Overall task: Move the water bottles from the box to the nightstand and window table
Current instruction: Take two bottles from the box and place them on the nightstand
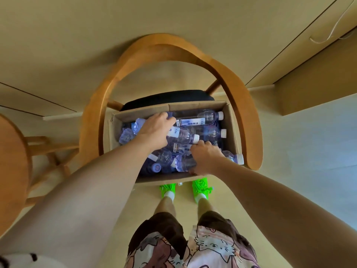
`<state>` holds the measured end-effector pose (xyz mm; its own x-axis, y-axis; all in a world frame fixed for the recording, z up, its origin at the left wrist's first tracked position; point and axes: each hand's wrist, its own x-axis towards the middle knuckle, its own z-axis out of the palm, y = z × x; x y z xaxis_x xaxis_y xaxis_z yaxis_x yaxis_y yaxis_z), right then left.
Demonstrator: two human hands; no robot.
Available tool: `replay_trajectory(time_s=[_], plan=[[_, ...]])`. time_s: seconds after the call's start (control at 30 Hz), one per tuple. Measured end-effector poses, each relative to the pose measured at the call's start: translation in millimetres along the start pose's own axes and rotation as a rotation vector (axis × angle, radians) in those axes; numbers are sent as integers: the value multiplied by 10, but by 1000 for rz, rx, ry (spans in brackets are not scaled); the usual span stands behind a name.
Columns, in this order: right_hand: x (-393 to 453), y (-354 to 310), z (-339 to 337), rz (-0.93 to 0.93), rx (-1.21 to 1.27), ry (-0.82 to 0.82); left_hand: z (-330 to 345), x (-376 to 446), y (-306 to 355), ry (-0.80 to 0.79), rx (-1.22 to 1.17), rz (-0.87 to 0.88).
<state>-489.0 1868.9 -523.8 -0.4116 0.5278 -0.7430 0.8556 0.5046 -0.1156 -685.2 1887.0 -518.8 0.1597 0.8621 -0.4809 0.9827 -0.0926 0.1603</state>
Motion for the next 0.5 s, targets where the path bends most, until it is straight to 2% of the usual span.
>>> replay_trajectory(time_s=[0.1, 0.23, 0.37, 0.43, 0.5], plan=[[-94, 87, -173, 31, 178, 12, -218, -66, -13, 25, -97, -54], [-281, 239, -578, 124, 587, 85, -749, -127, 23, 180, -364, -250], [-532, 312, -1130, 144, 1337, 175, -1519, -213, 163, 296, -855, -476], [-707, 351, -1475, 80, 1677, 222, -1910, -264, 275, 345, -1157, -483], [-914, 407, -1829, -78, 1882, 195, -2277, -356, 436, 357, -1328, -431]])
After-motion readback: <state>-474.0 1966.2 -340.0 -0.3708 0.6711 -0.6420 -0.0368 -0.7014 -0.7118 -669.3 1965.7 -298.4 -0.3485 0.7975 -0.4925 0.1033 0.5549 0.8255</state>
